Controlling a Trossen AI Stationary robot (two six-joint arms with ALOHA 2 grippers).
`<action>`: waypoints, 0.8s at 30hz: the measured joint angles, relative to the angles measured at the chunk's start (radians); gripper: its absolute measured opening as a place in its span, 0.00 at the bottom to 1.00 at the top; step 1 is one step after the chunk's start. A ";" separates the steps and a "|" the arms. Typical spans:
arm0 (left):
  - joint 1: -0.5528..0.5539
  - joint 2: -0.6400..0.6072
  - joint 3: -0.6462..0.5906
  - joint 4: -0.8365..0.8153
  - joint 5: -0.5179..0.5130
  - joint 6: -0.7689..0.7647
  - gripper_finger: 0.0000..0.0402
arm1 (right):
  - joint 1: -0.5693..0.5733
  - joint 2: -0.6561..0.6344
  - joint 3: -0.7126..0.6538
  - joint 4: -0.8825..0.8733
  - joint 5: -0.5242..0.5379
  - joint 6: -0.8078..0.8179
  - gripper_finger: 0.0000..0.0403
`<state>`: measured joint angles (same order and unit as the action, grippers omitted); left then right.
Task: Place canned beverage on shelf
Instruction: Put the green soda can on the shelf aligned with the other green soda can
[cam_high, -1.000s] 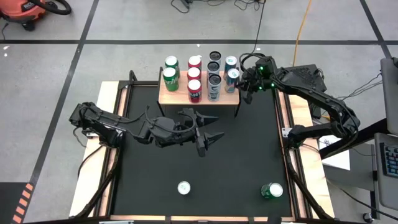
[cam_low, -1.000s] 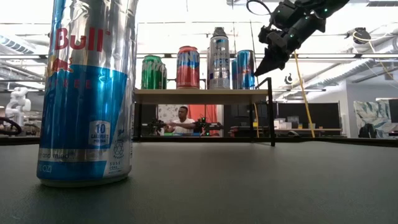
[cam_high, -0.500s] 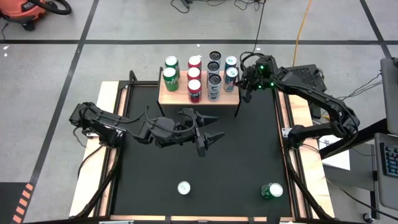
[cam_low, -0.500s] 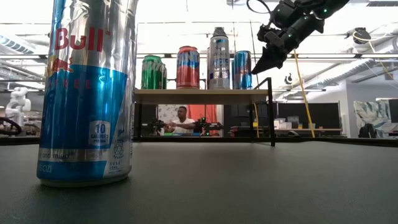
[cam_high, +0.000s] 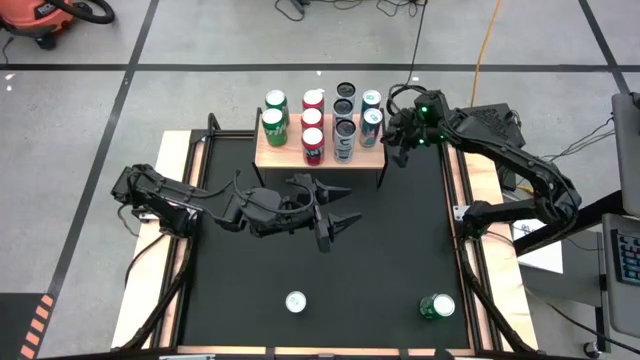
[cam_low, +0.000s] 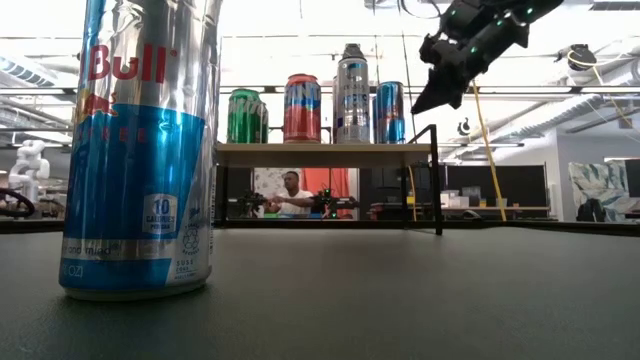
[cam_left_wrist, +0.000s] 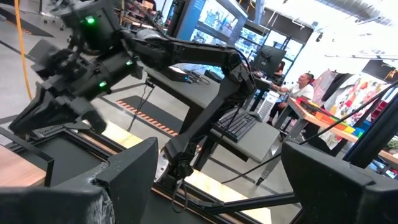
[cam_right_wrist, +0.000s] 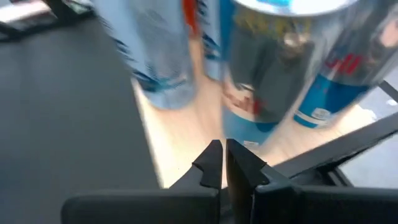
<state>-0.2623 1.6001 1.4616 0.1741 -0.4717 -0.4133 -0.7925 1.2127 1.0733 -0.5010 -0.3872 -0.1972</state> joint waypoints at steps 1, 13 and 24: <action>0.000 0.000 0.000 0.000 0.000 0.000 0.85 | 0.000 -0.018 0.000 -0.005 -0.018 0.012 0.00; -0.002 0.000 0.000 -0.084 0.007 0.001 0.85 | 0.063 -0.350 0.000 -0.165 -0.115 0.206 0.00; -0.059 -0.045 0.002 -0.318 0.012 -0.118 0.85 | 0.207 -0.616 0.000 -0.440 -0.148 0.419 0.00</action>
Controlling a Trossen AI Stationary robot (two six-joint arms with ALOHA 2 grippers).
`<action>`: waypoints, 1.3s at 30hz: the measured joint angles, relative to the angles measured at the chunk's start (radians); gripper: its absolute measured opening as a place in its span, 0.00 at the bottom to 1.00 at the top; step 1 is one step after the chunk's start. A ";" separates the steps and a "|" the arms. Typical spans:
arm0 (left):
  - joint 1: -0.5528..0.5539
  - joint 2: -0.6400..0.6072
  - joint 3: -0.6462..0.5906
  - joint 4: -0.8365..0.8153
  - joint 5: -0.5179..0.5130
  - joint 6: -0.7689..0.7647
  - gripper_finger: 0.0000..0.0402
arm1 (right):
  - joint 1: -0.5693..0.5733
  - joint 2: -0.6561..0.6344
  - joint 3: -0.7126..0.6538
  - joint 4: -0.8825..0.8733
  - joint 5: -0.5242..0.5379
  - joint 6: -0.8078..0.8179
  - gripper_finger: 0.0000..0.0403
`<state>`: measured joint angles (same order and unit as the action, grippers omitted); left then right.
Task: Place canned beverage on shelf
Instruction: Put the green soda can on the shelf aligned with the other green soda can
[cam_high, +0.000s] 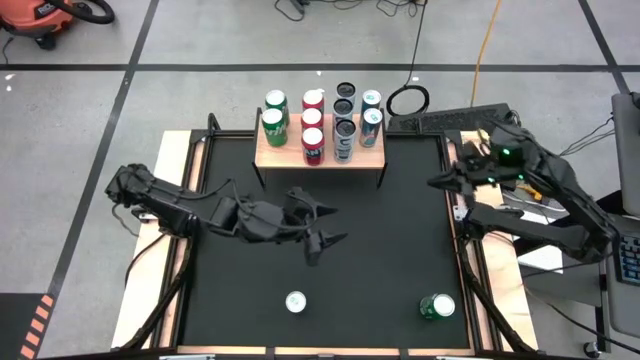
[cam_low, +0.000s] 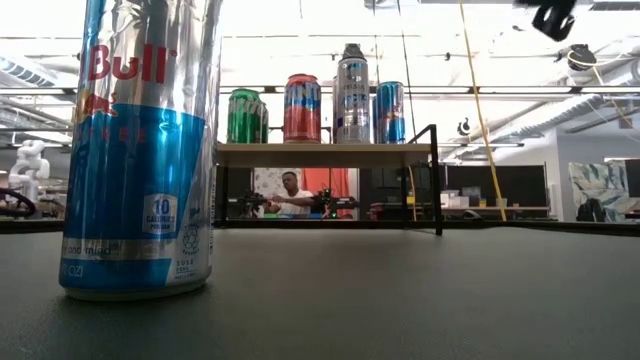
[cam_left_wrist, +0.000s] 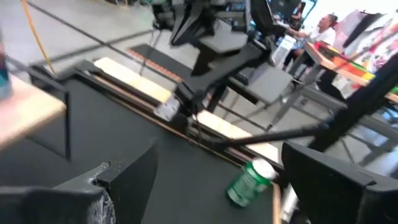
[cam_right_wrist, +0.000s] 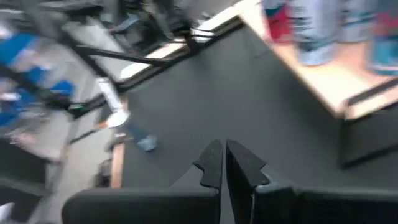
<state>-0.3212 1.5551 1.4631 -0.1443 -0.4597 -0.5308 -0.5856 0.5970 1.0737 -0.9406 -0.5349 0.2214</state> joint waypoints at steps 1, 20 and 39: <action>-0.009 0.000 0.000 -0.008 0.000 -0.018 0.85 | 0.010 -0.020 0.000 -0.005 -0.020 0.012 0.00; -0.094 0.000 -0.001 -0.104 -0.024 -0.170 0.85 | 0.157 -0.040 0.115 -0.017 -0.334 0.064 0.00; -0.121 -0.021 -0.002 -0.202 0.001 -0.164 0.85 | 0.381 0.260 0.317 -0.172 -0.165 0.004 0.00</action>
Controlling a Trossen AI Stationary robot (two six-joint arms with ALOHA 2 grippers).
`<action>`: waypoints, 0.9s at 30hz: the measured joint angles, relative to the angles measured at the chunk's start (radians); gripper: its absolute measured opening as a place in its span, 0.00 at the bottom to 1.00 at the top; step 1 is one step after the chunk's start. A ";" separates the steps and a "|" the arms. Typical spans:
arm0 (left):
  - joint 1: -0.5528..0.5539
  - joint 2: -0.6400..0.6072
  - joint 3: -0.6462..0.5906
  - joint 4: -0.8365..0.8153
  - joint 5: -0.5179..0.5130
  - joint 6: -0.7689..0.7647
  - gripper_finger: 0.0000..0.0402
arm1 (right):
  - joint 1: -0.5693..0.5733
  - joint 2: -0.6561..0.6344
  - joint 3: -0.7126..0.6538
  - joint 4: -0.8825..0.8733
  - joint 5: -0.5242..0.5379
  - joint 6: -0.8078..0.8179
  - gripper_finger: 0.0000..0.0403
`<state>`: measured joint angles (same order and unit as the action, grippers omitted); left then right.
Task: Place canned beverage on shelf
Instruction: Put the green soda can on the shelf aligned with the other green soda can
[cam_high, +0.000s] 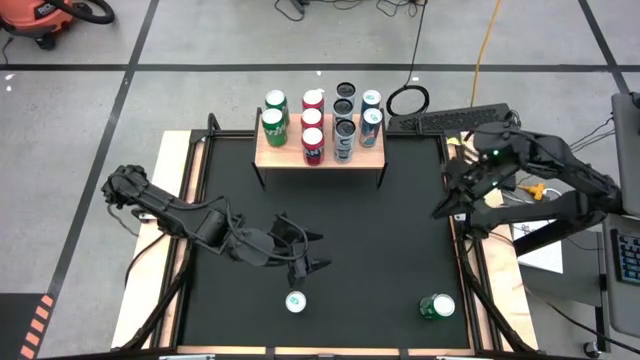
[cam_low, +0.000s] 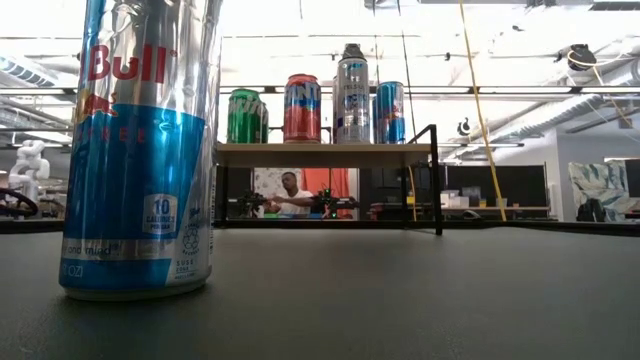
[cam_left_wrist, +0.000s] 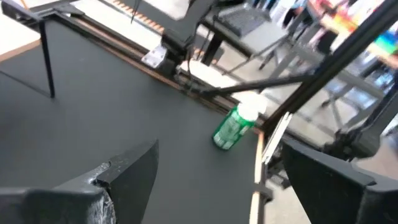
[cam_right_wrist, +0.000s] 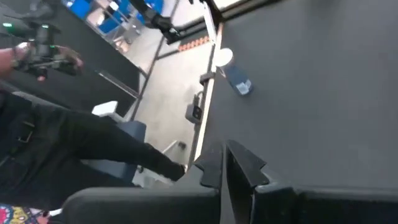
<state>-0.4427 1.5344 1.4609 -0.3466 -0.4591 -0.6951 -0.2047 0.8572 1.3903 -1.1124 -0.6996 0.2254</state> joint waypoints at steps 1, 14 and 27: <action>-0.006 -0.003 0.000 -0.016 0.001 0.006 0.85 | 0.020 0.007 0.000 0.000 0.023 0.016 0.00; -0.009 -0.018 0.000 -0.060 0.045 0.083 0.85 | 0.352 0.110 0.000 0.001 0.320 0.329 0.00; -0.009 -0.019 0.000 -0.060 0.096 0.080 0.85 | 0.754 0.285 0.000 0.001 0.469 0.663 0.00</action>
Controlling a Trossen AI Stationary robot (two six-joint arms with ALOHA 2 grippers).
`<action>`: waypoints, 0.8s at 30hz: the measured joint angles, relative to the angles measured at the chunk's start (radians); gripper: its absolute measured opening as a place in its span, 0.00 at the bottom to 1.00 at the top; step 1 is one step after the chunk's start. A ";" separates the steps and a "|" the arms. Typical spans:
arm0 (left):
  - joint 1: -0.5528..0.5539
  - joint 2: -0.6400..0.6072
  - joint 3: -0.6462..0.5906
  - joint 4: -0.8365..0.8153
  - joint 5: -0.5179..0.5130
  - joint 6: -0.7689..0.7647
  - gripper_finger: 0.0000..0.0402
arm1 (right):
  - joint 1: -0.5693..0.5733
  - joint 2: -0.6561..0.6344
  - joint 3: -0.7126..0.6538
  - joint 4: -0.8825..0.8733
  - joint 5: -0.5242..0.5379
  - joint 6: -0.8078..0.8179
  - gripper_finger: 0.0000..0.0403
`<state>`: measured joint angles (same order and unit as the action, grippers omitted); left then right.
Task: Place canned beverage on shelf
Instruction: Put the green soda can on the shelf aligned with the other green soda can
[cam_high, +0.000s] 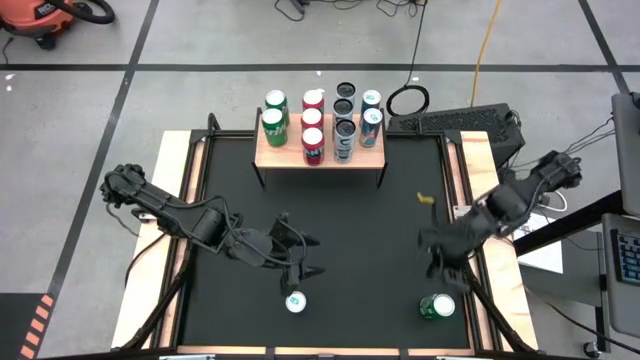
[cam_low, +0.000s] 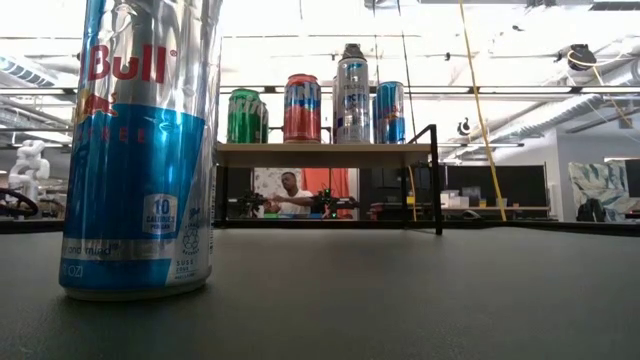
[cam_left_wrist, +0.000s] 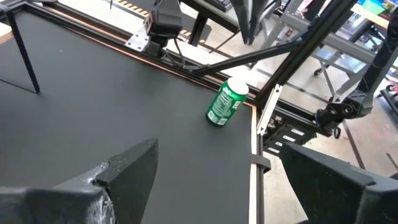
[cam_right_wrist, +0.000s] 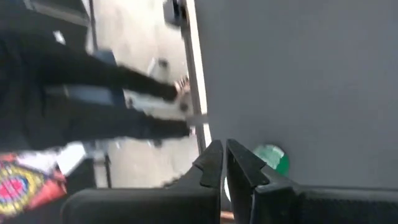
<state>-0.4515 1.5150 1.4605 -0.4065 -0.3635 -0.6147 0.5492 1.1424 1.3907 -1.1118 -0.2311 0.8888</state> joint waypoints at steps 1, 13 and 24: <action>0.000 0.000 0.000 0.000 0.003 0.000 0.85 | 0.027 0.016 0.000 0.000 0.000 -0.004 0.00; 0.000 0.000 0.000 0.000 0.020 -0.008 0.85 | 0.278 0.104 0.000 -0.021 0.102 0.121 0.06; 0.000 0.000 0.000 0.000 0.020 -0.009 0.85 | 0.396 0.140 0.000 -0.056 0.257 0.138 0.48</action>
<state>-0.4515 1.5150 1.4609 -0.4065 -0.3435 -0.6239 0.9447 1.2821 1.3903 -1.1677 0.0259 1.0269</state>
